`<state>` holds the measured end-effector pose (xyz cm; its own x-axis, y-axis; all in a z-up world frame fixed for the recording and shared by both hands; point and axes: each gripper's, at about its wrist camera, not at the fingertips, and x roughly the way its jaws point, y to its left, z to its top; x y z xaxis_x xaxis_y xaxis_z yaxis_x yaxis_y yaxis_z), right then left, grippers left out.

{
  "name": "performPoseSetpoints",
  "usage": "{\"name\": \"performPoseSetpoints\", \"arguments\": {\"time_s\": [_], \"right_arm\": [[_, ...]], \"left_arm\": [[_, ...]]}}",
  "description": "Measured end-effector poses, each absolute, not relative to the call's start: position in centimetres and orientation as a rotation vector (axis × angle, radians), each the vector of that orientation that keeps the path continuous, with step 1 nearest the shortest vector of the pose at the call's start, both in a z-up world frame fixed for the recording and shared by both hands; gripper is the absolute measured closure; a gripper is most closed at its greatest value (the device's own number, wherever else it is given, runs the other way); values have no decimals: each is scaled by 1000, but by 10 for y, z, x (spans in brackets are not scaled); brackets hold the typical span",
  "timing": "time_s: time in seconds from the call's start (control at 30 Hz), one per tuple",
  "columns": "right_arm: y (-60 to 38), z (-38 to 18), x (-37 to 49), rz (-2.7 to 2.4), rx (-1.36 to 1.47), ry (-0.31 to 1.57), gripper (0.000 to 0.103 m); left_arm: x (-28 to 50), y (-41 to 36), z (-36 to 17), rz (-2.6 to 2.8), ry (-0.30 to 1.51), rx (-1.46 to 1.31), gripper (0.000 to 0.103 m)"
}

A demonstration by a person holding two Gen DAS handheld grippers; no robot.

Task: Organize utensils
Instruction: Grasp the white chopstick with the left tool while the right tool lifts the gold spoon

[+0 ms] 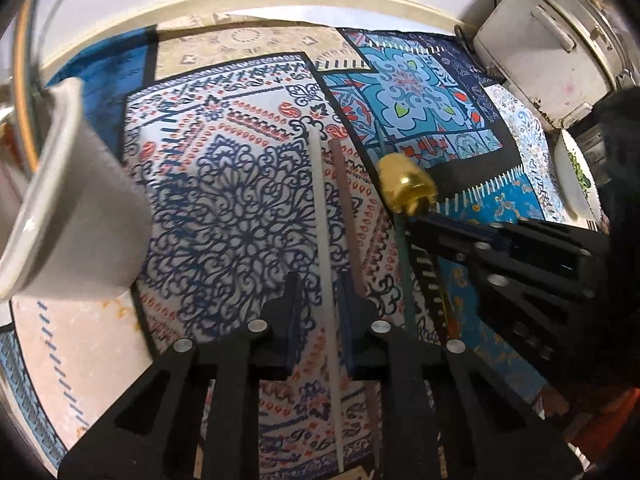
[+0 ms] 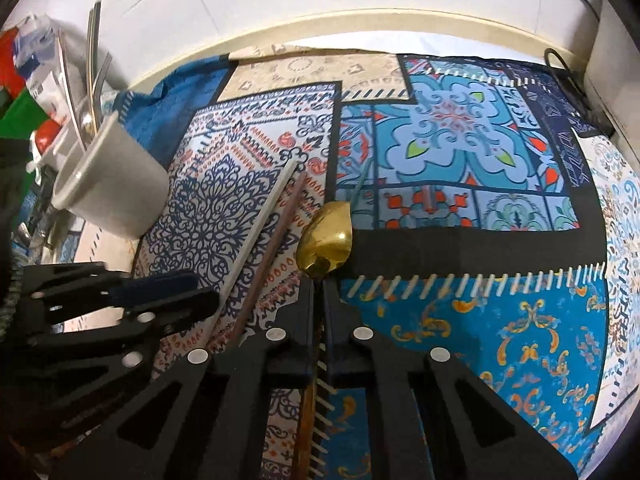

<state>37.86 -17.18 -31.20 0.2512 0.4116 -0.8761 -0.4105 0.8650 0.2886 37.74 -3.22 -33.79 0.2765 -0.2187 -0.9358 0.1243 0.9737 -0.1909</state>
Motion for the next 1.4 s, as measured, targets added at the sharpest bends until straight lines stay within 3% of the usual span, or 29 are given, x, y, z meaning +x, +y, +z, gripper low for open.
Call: {"name": "performPoseSetpoints", "arguments": {"time_s": [0.27,0.67,1.4], "right_arm": [[-193,-294,380,537,68,1148,99],[-195,-267,381,571,105,1070,100],[-181,-200,369,679,65,881,100]], "left_arm": [[402,-41,-342,-205,1287,-60,99],[410,-49,-342,-199,1286,-46,100],[344,-16,-220,-113,948,-93,100]]}}
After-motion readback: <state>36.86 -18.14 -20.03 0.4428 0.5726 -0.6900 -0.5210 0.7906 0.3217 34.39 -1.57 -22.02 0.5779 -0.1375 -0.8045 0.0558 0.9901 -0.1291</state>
